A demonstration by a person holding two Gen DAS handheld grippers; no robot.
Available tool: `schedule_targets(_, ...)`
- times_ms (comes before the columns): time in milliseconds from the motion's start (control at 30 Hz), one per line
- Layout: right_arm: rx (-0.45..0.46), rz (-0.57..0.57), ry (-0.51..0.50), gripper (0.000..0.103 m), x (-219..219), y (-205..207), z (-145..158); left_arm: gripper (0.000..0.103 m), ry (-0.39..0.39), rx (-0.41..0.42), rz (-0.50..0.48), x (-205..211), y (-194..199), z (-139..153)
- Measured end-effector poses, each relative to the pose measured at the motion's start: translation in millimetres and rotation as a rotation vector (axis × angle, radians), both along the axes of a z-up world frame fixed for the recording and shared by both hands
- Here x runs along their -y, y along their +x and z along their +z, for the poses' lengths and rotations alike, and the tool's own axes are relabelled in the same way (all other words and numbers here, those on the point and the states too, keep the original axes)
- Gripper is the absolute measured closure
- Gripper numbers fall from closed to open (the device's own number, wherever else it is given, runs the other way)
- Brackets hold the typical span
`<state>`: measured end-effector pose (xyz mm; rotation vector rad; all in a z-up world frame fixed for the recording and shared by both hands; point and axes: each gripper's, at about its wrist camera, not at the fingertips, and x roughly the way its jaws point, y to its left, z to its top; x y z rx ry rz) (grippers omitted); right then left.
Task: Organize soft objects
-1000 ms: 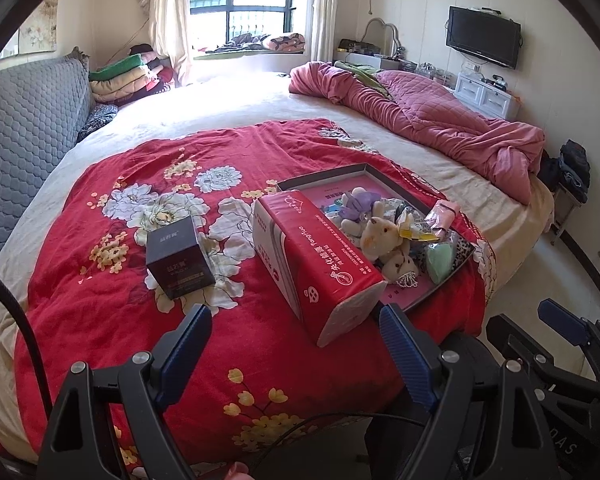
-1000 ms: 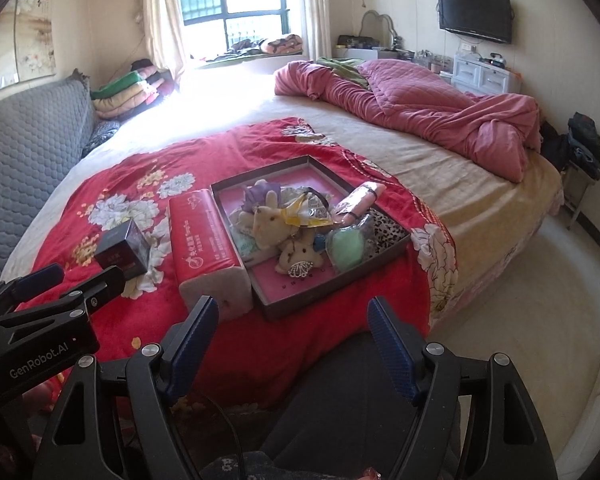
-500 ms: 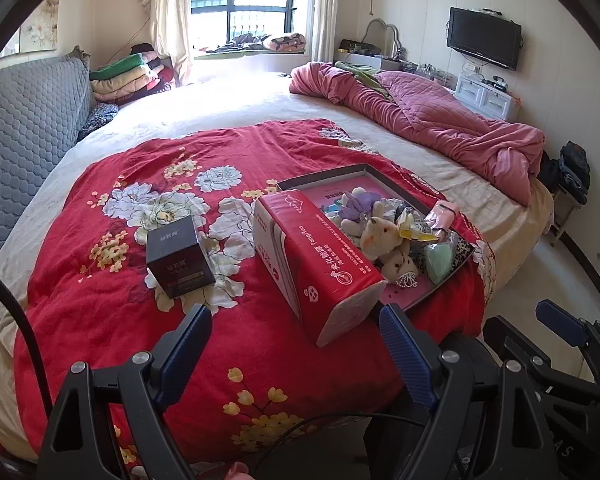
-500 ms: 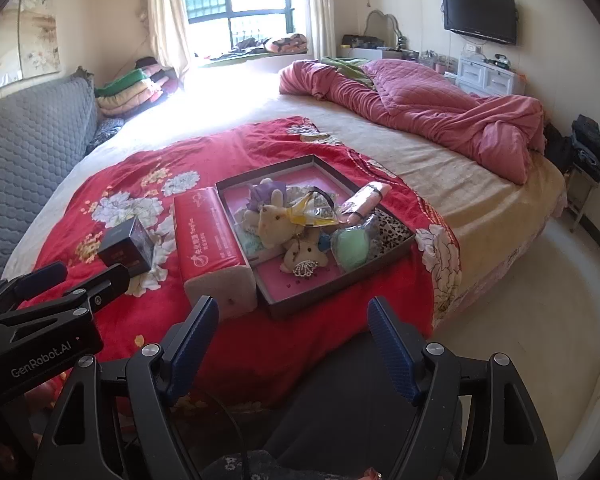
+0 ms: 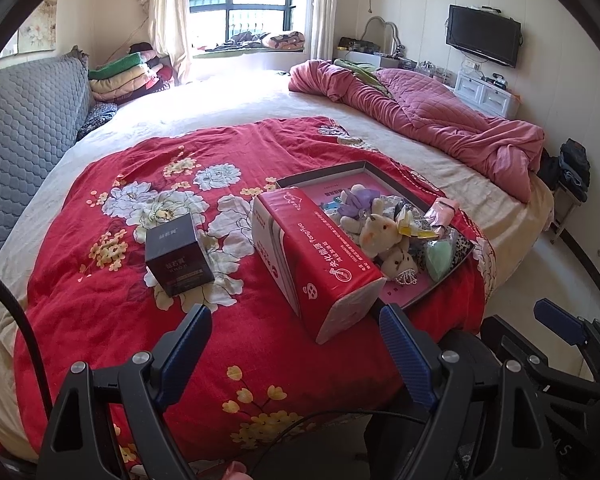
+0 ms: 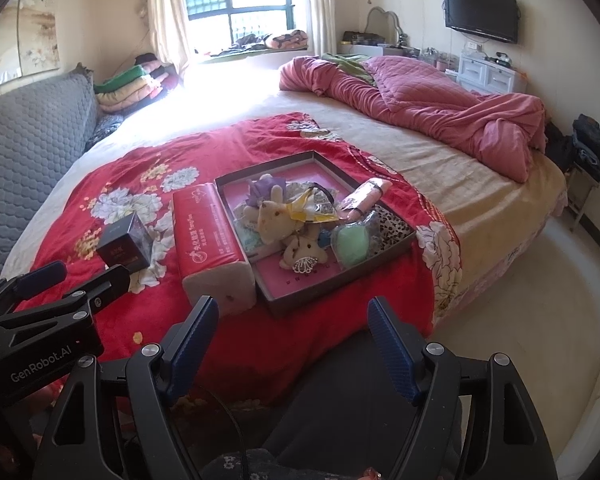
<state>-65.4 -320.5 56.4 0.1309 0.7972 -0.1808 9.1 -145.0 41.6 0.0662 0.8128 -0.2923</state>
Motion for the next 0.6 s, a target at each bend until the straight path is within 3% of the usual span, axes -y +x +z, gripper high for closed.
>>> schedule_targets(600,-0.003,0.009,-0.01,0.025,-1.1,-0.3,-0.1,0.018,0.001,-0.002,0.008,0.1,-1.1,1.1)
